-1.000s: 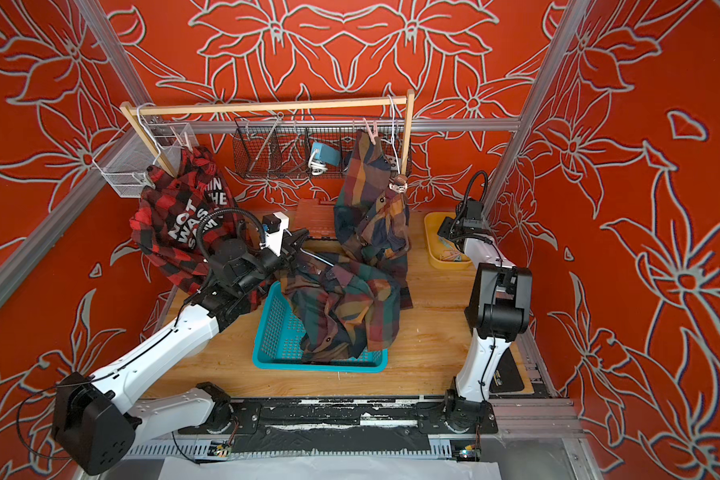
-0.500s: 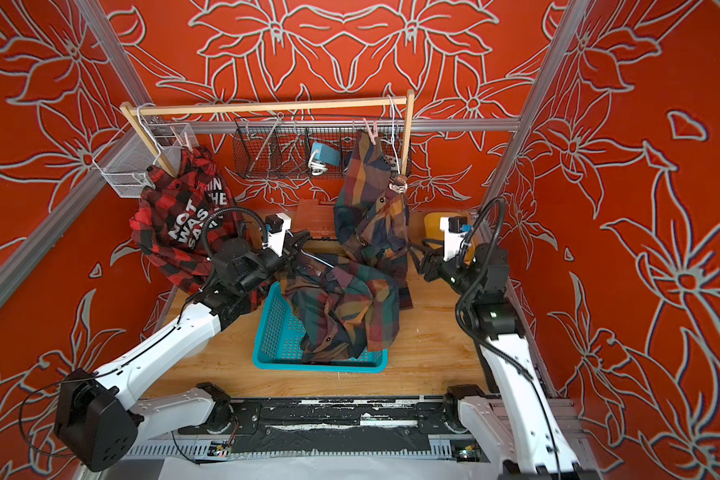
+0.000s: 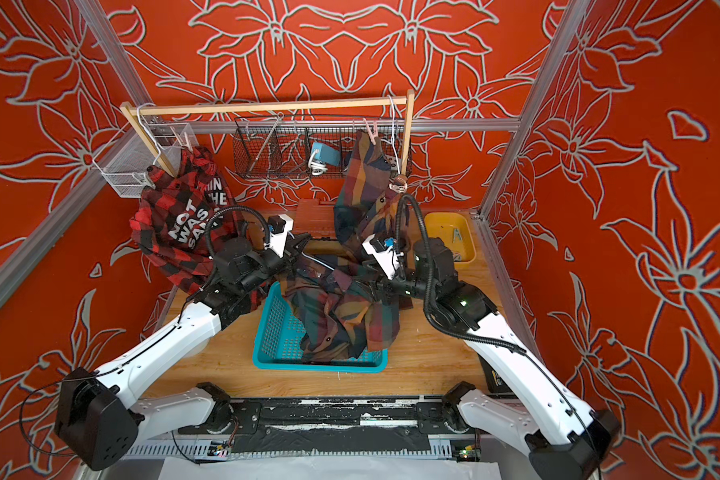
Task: Remove the clothespins securing long-sleeve shirts to the hanger
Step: Remove the clamp from the hanger.
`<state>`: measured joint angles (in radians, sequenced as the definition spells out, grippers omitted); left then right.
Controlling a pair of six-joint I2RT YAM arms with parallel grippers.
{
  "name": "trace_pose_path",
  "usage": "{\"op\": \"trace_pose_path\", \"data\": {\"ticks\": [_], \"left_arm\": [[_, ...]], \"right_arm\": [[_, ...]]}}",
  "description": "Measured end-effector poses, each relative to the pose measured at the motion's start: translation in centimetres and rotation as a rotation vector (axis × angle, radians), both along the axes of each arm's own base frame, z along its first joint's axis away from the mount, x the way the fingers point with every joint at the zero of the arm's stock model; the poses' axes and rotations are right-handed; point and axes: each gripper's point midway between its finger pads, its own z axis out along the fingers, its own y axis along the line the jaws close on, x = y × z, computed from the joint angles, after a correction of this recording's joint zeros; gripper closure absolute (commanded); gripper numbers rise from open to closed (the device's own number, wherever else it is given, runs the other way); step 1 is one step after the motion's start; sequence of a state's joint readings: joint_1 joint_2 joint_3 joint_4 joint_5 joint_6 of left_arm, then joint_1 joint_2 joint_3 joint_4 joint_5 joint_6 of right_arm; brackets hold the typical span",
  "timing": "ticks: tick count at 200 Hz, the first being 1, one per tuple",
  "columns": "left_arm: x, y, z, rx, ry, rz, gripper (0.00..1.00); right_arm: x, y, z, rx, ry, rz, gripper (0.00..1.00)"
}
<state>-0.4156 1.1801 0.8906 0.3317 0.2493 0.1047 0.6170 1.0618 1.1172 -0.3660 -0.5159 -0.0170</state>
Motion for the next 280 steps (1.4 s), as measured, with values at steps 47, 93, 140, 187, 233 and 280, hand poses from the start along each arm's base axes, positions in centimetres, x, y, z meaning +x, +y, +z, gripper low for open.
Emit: {"op": "trace_pose_path", "data": {"ticks": [47,93,140,187,233,280], "left_arm": [[-0.1,-0.2,0.2,-0.001,-0.001,-0.014,1.0],[-0.4,-0.5,0.3,-0.005,0.001,-0.04,1.0],[-0.9,-1.0,0.4,-0.017,0.009,-0.082,1.0],[-1.2,-0.8,1.0,-0.018,-0.007,-0.085,0.63],[-2.4,-0.3,4.8,-0.05,-0.081,-0.089,0.28],[-4.0,2.4,7.9,-0.106,-0.147,-0.127,0.28]], "right_arm": [[2.8,3.5,-2.5,-0.065,0.031,0.045,0.45],[4.3,6.4,-5.0,-0.102,0.069,0.082,0.46],[5.2,9.1,-5.4,-0.094,0.063,0.123,0.91],[4.5,9.8,-5.3,-0.073,0.073,0.159,1.0],[6.0,7.7,-3.6,-0.003,0.101,0.117,1.0],[5.3,4.1,0.4,0.124,0.076,0.125,1.0]]}}
